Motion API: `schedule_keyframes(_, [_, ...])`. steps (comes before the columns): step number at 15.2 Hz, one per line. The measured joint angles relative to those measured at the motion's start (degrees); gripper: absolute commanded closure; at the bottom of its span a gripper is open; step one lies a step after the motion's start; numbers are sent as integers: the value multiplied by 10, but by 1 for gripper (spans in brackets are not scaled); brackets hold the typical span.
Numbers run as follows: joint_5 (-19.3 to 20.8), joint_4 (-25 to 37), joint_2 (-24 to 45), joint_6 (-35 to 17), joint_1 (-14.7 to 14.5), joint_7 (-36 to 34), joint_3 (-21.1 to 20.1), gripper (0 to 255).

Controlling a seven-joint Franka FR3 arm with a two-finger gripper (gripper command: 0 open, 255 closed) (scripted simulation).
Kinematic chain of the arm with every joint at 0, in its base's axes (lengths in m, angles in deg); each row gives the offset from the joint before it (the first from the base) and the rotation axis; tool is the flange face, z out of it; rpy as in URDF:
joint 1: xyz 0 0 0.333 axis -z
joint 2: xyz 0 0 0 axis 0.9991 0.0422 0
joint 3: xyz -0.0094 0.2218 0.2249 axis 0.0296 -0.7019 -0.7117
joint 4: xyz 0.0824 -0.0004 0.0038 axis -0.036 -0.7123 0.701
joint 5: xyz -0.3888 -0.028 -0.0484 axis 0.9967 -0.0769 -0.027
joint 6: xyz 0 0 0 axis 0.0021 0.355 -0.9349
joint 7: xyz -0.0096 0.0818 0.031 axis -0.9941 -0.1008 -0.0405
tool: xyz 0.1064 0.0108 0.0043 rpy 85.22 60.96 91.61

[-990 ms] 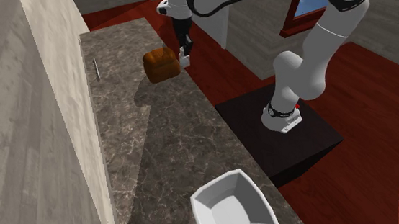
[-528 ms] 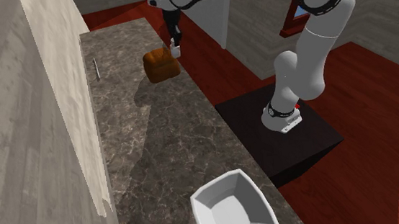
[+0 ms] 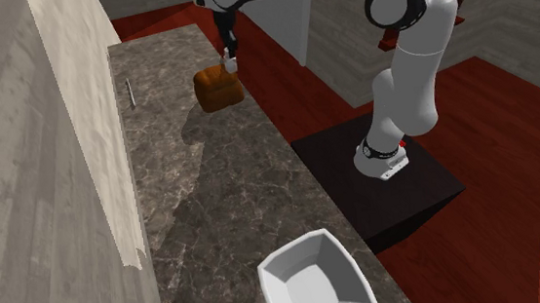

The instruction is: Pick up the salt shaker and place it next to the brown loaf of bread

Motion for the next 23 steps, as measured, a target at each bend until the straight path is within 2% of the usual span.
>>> schedule_keyframes(23, [-32,-127,48,-166,7,13,-8,255])
